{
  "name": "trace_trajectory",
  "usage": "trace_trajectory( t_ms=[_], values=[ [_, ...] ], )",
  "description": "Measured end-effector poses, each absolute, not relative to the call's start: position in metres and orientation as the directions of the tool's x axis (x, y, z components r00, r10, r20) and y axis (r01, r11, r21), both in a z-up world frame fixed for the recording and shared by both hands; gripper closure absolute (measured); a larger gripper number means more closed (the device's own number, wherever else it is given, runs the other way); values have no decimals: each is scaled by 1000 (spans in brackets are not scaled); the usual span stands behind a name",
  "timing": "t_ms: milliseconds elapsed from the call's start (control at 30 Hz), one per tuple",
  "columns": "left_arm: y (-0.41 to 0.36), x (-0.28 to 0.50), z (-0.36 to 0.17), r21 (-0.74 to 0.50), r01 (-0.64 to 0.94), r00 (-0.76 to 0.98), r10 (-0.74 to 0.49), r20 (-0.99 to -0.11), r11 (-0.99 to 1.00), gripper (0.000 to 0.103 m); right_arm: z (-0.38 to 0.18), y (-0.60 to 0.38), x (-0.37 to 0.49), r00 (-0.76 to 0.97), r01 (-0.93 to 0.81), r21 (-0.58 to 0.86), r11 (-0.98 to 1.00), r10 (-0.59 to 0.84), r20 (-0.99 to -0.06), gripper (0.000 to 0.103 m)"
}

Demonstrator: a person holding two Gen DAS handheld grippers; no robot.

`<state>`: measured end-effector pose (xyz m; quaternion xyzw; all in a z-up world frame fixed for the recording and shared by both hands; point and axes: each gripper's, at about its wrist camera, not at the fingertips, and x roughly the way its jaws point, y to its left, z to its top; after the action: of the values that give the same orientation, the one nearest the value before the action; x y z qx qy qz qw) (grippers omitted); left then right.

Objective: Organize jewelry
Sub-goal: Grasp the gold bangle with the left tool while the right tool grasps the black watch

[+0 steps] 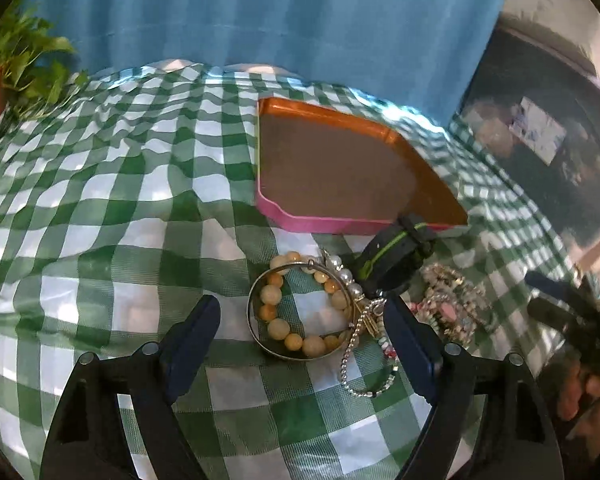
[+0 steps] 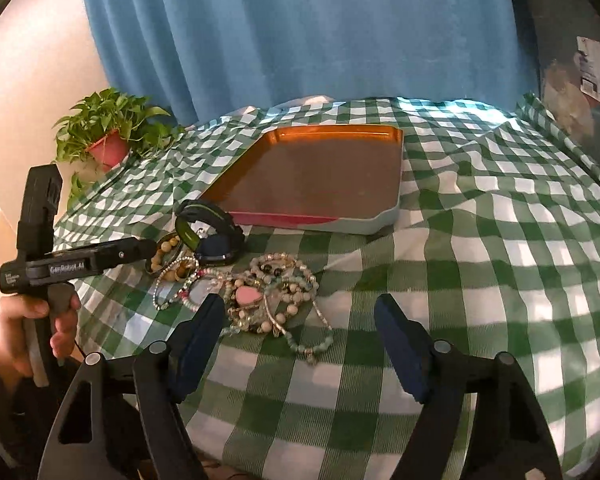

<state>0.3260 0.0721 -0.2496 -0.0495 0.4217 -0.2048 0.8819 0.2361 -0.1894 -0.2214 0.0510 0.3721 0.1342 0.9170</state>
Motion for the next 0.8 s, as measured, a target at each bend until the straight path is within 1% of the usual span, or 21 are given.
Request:
trace_trajectory(
  t_ms=[33, 67, 100, 133, 167, 200, 267, 367, 433, 533, 600, 633, 700, 733, 767, 800],
  values=[
    [70, 326, -252, -252, 321, 555, -397, -731, 913, 20, -221, -188, 239, 686, -213, 192, 958, 287, -669, 28],
    [68, 326, -254, -236, 323, 556, -386, -737, 917, 24, -221, -187, 243, 685, -221, 189, 957, 291, -668, 29],
    [66, 326, -256, -213, 320, 560, -366, -743, 923, 28, -220, -183, 247, 681, -232, 184, 955, 294, -670, 32],
    [65, 327, -258, -191, 316, 562, -346, -751, 929, 33, -220, -178, 251, 675, -243, 174, 954, 295, -676, 35],
    [67, 326, -259, -195, 317, 565, -351, -747, 928, 37, -219, -169, 257, 665, -255, 146, 956, 283, -691, 45],
    [67, 326, -260, -202, 316, 566, -355, -745, 927, 39, -219, -163, 260, 661, -265, 128, 956, 276, -698, 53],
    [67, 327, -260, -203, 314, 567, -355, -743, 927, 39, -219, -146, 271, 647, -303, 96, 948, 278, -710, 56],
    [67, 324, -260, -193, 315, 581, -350, -735, 929, 40, -221, -118, 292, 615, -355, 64, 933, 285, -735, 57],
    [67, 323, -261, -191, 319, 587, -352, -729, 928, 40, -226, -108, 301, 597, -384, 73, 920, 308, -741, 57],
    [70, 322, -263, -226, 324, 585, -382, -716, 919, 40, -239, -95, 315, 581, -395, 62, 916, 302, -756, 59],
    [72, 321, -263, -234, 328, 588, -391, -708, 915, 40, -246, -93, 322, 578, -384, 76, 920, 304, -757, 68],
    [72, 321, -263, -235, 328, 589, -392, -706, 915, 40, -249, -94, 324, 573, -384, 94, 919, 317, -755, 70],
    [73, 320, -263, -230, 323, 597, -386, -703, 918, 41, -251, -97, 328, 582, -366, 122, 923, 329, -744, 79],
    [75, 318, -260, -236, 315, 612, -387, -690, 919, 41, -251, -98, 329, 592, -356, 133, 925, 333, -734, 82],
    [78, 315, -257, -255, 314, 621, -401, -673, 914, 41, -251, -98, 330, 597, -352, 136, 926, 335, -729, 88],
    [80, 314, -255, -281, 318, 624, -422, -657, 906, 41, -250, -97, 330, 609, -346, 130, 929, 328, -722, 90]
  ],
)
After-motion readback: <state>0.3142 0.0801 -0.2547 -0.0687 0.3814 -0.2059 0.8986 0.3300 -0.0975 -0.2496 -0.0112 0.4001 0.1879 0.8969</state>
